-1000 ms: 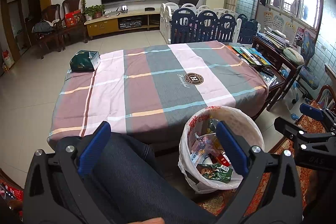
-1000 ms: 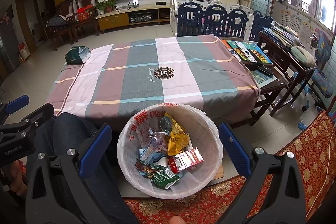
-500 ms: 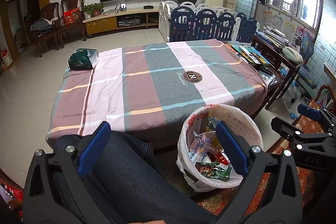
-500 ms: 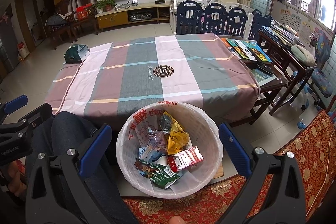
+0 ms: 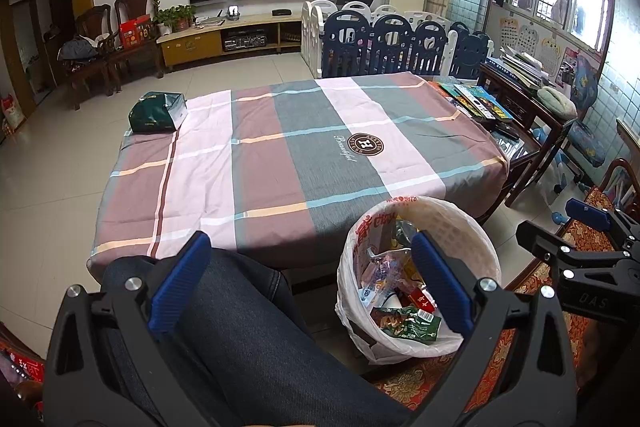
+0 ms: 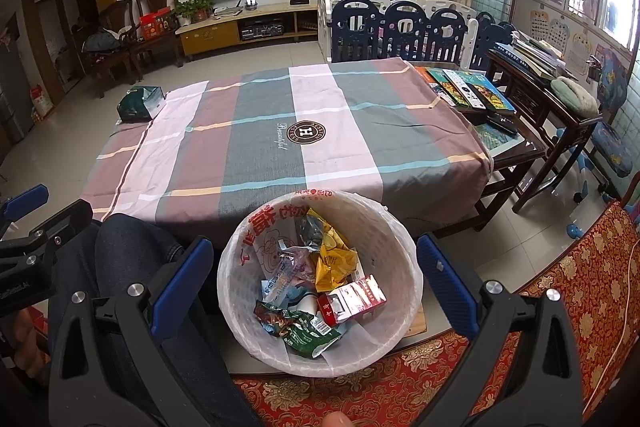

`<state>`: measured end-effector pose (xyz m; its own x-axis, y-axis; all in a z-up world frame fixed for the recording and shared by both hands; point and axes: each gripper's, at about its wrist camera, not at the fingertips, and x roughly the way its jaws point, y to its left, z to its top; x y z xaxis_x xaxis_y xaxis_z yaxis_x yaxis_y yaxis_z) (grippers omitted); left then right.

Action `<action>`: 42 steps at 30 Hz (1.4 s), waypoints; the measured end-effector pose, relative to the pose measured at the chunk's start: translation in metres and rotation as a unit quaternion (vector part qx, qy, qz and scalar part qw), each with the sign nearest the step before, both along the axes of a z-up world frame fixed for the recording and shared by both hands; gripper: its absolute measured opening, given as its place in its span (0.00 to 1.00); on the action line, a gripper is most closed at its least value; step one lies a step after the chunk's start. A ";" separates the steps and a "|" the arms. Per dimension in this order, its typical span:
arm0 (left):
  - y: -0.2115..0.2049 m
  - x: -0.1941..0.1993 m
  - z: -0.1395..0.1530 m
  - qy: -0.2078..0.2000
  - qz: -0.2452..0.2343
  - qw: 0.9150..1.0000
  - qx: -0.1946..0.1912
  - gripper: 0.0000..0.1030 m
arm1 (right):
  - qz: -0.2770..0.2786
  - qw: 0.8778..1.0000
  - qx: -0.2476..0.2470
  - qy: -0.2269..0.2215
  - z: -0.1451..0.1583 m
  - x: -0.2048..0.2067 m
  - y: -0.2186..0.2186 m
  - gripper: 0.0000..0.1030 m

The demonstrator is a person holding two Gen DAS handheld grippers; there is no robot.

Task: Collect trash

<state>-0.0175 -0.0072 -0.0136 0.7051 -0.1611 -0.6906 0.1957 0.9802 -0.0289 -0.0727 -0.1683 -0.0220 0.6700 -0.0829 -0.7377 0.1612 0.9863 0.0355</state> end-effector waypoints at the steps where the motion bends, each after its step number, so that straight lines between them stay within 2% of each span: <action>1: 0.000 0.000 0.000 0.000 0.000 1.000 0.000 0.97 | 0.000 1.000 0.000 0.000 0.000 0.000 0.000 0.97; 10: 0.001 0.000 -0.003 0.002 0.001 1.000 0.005 0.97 | -0.003 1.000 0.000 0.003 -0.003 0.000 -0.001 0.97; 18: -0.004 0.000 -0.004 0.001 0.011 0.999 0.048 0.97 | -0.007 1.000 0.002 0.006 -0.007 0.001 -0.001 0.97; 42: 0.001 0.004 -0.002 0.009 0.021 0.999 0.043 0.97 | -0.013 1.000 0.006 0.013 -0.010 0.002 -0.001 0.97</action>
<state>-0.0133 -0.0057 -0.0160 0.6977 -0.0718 -0.7127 0.1550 0.9865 0.0524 -0.0708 -0.1696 -0.0325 0.6479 -0.0914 -0.7562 0.1886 0.9811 0.0430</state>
